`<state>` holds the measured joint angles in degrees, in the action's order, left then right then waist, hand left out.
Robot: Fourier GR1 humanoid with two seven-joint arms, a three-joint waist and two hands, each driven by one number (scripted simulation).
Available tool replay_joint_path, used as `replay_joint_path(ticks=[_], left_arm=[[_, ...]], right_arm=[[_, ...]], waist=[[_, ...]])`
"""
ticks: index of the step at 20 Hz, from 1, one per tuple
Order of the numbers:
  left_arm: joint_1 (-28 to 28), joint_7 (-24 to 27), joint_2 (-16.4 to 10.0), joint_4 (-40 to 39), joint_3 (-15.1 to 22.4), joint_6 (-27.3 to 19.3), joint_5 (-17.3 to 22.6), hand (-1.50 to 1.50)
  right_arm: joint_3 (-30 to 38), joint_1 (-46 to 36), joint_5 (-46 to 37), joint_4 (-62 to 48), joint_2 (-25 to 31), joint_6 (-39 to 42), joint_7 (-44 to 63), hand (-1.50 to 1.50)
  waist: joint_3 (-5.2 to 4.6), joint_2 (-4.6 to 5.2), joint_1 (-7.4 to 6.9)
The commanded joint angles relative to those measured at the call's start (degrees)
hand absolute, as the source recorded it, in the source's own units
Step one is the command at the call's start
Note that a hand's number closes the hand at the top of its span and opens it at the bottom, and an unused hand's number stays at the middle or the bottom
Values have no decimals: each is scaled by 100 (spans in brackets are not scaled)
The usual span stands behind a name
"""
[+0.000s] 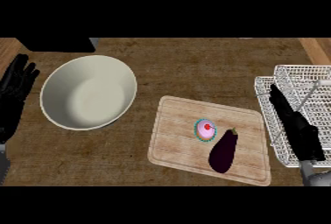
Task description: Pick the cupcake from the cutting board and place it in the tiered basket
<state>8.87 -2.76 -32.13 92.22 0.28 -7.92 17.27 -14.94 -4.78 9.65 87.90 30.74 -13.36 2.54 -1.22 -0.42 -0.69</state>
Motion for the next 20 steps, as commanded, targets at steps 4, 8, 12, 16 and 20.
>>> replay_joint_path(ticks=[4, 8, 12, 16, 20], left_arm=[[-693, 17, 821, -605, 699, -515, -536, 0], [-1274, -123, 1180, -721, 1011, -603, -545, 0], [-1263, 54, 1467, -943, 1127, -822, -812, 0], [-1220, 368, 1861, -1484, 1230, -973, -1080, 0], [-1380, 152, 1780, -1153, 1194, -1096, -1091, 0]], right_arm=[[359, -1378, 430, 727, -13, 481, -289, 150], [1152, -1379, -116, -143, -125, -1148, 387, -150], [1403, -1406, 644, -352, -1147, -1131, -511, -150], [1394, -1194, 968, 467, -688, -135, -240, -150], [892, -845, 703, 928, 355, 607, 791, -150]], waist=[[116, 87, -75], [103, 113, -14], [129, 89, 37], [119, 39, 105], [109, 17, 173]])
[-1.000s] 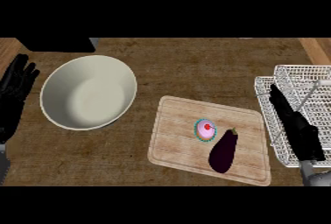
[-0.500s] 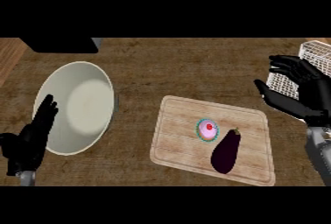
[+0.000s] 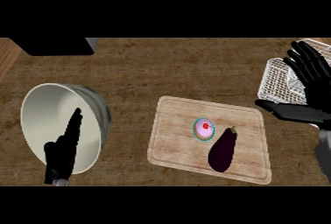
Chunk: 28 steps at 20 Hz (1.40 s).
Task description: Pick the cupcake from the cutting board and place it in the tiered basket
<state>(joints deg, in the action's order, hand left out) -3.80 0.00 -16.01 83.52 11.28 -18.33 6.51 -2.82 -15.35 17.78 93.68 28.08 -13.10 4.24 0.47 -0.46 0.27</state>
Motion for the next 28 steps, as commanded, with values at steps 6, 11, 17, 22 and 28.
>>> replay_joint_path(ticks=[6, 11, 17, 22, 28], left_arm=[[-203, -133, 280, -100, 253, -19, -54, 0], [-38, -182, 314, -256, 118, -94, -76, 0], [-81, -205, 230, -214, 92, 89, -144, 0], [-278, -150, 172, -86, 5, 208, -90, 0], [-156, 27, 451, -359, 76, 137, -204, 0]], right_arm=[[-1103, -371, -659, 1147, 1748, 1305, 2267, -150], [-1716, -460, -1476, 1886, 2291, 1556, 3341, -150], [-2193, -1117, -2261, 2223, 1652, 1503, 4854, -150], [-2963, -1387, -3271, 2253, 916, 1443, 5636, -150], [-3353, -1725, -3729, 1375, 663, 2101, 5761, -150]], waist=[[-82, -3, 3], [-73, 8, 52], [-55, 39, -57], [-54, 37, -93], [-57, 55, -99]])
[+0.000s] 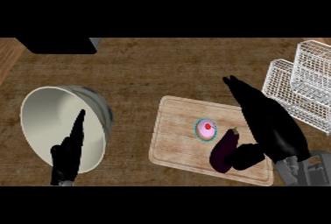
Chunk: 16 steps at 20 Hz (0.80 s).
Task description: Pick the cupcake from the cutting board and place it in the tiered basket
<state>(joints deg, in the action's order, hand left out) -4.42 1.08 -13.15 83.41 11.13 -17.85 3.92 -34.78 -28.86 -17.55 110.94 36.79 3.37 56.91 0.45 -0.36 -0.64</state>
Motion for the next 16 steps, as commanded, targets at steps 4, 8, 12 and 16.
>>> replay_joint_path(ticks=[4, 8, 12, 16], left_arm=[[-105, -312, 134, -73, 98, 31, -46, 0], [-105, -304, 200, -99, 118, 52, -109, 0], [-361, 10, 287, -157, 170, 61, -197, 0], [-331, -178, 157, -90, -40, 154, -79, 0]], right_arm=[[-386, -319, -394, -382, -523, 740, 863, -150], [-249, -324, -355, -923, -804, 802, 427, -150], [-253, -565, -314, -868, -1268, 1082, 955, -150], [-446, -254, -456, -842, -1119, 1294, 944, -150]], waist=[[-50, 29, 29], [-46, 40, 16], [-50, 31, 21], [-50, 24, 58]])
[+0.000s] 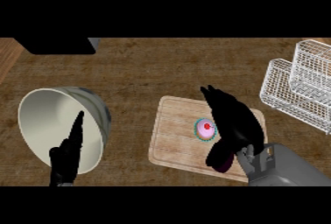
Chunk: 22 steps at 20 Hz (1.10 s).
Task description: Pick the cupcake from the cutting board and place it in the tiered basket
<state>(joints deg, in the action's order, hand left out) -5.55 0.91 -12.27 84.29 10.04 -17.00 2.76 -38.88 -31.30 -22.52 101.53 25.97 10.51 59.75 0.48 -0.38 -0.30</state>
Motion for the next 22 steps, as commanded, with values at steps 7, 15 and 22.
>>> replay_joint_path(ticks=[7, 15, 22], left_arm=[[205, -379, 129, -316, 16, 44, -63, 0], [152, -136, 258, -520, -35, 178, -18, 0], [-134, -35, 150, -415, -133, 372, 44, 0]], right_arm=[[-104, -215, 106, -572, -518, 828, 967, -150], [99, -373, 112, -984, -644, 1136, 731, -150], [249, -128, 18, -1399, -803, 1089, 473, -150]], waist=[[-54, 36, 31], [-55, 41, 19], [-53, 41, 7]])
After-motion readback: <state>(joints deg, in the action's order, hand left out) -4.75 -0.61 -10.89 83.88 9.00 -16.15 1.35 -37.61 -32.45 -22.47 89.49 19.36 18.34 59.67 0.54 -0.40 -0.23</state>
